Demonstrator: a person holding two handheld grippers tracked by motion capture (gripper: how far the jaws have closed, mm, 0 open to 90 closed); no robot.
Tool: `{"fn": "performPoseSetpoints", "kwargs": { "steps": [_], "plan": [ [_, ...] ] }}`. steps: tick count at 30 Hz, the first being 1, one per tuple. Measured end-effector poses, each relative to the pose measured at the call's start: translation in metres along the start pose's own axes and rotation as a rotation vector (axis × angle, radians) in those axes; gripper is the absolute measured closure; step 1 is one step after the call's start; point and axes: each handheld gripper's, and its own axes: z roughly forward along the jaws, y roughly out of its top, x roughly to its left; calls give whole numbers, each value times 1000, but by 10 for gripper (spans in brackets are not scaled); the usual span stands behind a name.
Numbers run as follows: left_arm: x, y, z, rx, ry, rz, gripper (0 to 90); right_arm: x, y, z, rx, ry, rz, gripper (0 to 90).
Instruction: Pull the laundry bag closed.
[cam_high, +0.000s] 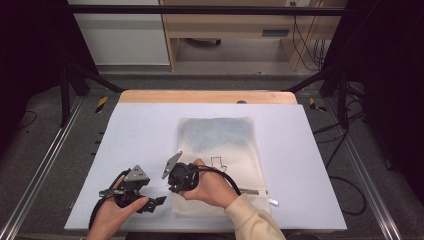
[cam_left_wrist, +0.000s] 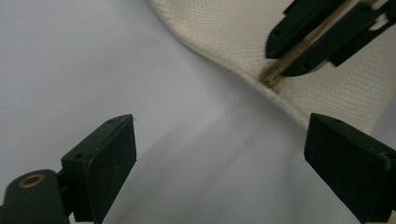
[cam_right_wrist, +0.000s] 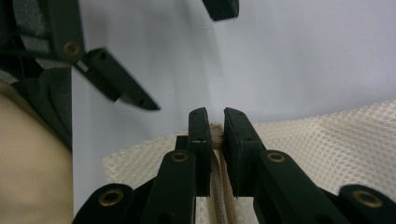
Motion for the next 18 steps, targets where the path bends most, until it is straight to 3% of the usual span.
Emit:
{"fn": "performPoseSetpoints", "kwargs": {
  "steps": [9, 13, 18],
  "plan": [
    [-8, 3, 11, -12, -36, -15, 103, -1, 0, 0, -12, -5, 24, 818],
    [-8, 4, 14, -32, -85, -40, 129, -2, -1, -1, -19, 2, 30, 818],
    [-9, 3, 21, -37, -112, -54, 181, -4, -2, -3, -36, 12, 39, 818]
  ]
}}
